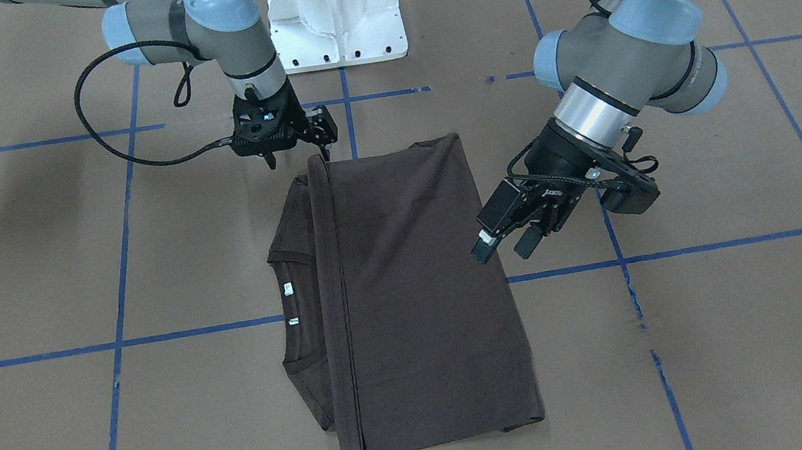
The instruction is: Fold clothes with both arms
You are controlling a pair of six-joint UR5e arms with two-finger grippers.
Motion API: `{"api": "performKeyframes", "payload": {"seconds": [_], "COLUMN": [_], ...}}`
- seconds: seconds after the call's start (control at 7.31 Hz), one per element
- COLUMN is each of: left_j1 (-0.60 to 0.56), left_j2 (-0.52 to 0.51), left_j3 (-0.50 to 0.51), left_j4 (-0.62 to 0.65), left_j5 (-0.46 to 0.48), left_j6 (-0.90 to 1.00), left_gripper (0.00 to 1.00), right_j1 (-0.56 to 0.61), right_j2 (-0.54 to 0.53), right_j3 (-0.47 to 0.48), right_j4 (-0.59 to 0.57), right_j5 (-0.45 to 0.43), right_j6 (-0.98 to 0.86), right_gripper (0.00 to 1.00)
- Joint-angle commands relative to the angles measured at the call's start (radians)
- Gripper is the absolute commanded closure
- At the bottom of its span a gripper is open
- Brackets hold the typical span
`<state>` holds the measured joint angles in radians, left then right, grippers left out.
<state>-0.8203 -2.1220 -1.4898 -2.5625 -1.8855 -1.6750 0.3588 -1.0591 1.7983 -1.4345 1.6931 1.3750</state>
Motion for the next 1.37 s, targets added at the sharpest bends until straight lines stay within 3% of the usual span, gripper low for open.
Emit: {"api": "performKeyframes", "payload": {"seconds": [0.0, 0.27, 0.96, 1.23], "left_j1": [0.001, 0.003, 0.003, 0.003], "left_j2": [0.007, 0.007, 0.007, 0.007], "left_j3": [-0.004, -0.006, -0.004, -0.006], "left_j4": [-0.018, -0.018, -0.033, -0.033], "left_j5": [0.000, 0.000, 0.000, 0.000], "left_j6": [-0.011, -0.017, -0.051, -0.052], "left_gripper": [0.00, 0.00, 0.00, 0.00], "right_j1": [-0.015, -0.027, -0.049, 0.017], "right_j2": [0.014, 0.013, 0.034, -0.004], "right_j3": [-0.001, -0.017, -0.094, -0.073], "right_j4": [-0.058, -0.060, -0.060, -0.057], "right_j5": [-0.020, -0.044, -0.099, -0.086], "right_j6": [-0.150, -0.278, -0.364, -0.468], "right_gripper": [0.00, 0.00, 0.00, 0.00]}}
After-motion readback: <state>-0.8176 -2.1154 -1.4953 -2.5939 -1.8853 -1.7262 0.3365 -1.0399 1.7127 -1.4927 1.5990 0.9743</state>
